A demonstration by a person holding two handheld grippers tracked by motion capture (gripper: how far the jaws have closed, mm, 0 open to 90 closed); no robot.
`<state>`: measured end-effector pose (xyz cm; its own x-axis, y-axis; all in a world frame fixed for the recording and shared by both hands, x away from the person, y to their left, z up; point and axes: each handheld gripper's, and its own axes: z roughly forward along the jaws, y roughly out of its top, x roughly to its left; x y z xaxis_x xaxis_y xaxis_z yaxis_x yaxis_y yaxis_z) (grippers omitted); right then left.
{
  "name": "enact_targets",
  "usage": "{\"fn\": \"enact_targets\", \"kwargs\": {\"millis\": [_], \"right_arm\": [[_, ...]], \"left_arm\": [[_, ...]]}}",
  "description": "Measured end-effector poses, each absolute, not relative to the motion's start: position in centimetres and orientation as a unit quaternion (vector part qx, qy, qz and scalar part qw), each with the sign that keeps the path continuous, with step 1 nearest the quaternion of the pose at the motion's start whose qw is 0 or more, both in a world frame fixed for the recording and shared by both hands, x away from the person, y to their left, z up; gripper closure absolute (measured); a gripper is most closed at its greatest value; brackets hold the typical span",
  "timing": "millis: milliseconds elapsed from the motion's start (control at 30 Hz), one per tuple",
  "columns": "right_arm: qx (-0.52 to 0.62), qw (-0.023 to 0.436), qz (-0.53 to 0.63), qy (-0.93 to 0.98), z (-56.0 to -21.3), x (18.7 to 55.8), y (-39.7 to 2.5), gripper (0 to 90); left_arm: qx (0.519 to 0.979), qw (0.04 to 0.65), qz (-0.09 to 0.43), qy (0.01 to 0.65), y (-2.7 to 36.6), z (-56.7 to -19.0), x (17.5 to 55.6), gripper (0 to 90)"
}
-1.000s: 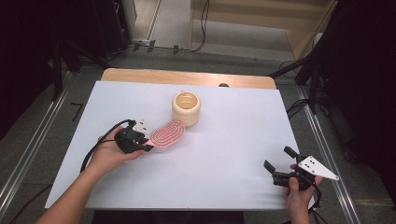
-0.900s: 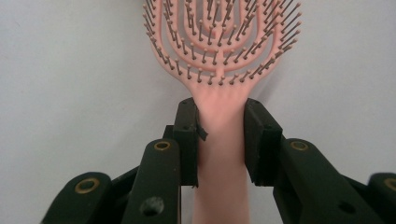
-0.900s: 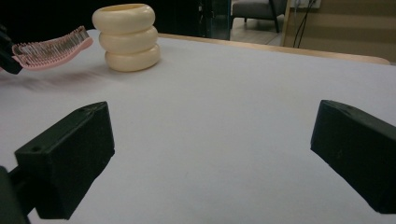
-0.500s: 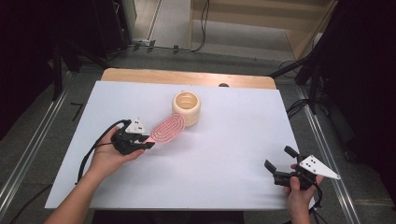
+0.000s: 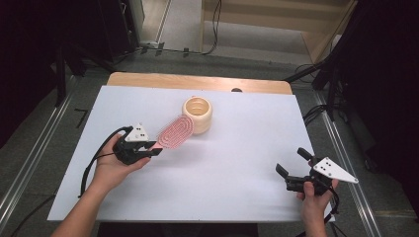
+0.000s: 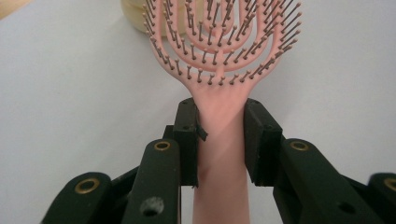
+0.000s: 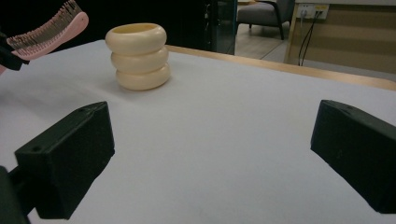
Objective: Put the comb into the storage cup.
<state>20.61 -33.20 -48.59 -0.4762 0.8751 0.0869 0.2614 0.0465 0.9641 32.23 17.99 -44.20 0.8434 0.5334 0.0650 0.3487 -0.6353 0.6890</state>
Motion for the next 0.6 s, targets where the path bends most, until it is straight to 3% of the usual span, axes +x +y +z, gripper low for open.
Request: {"fn": "enact_targets", "kwargs": {"millis": [600], "right_arm": [[0.399, 0.26, 0.55, 0.686, -45.3, 24.1, -28.6, 0.0]], "left_arm": [[0.875, 0.389, 0.134, 0.255, 17.5, -44.2, 31.7, 70.3]]}}
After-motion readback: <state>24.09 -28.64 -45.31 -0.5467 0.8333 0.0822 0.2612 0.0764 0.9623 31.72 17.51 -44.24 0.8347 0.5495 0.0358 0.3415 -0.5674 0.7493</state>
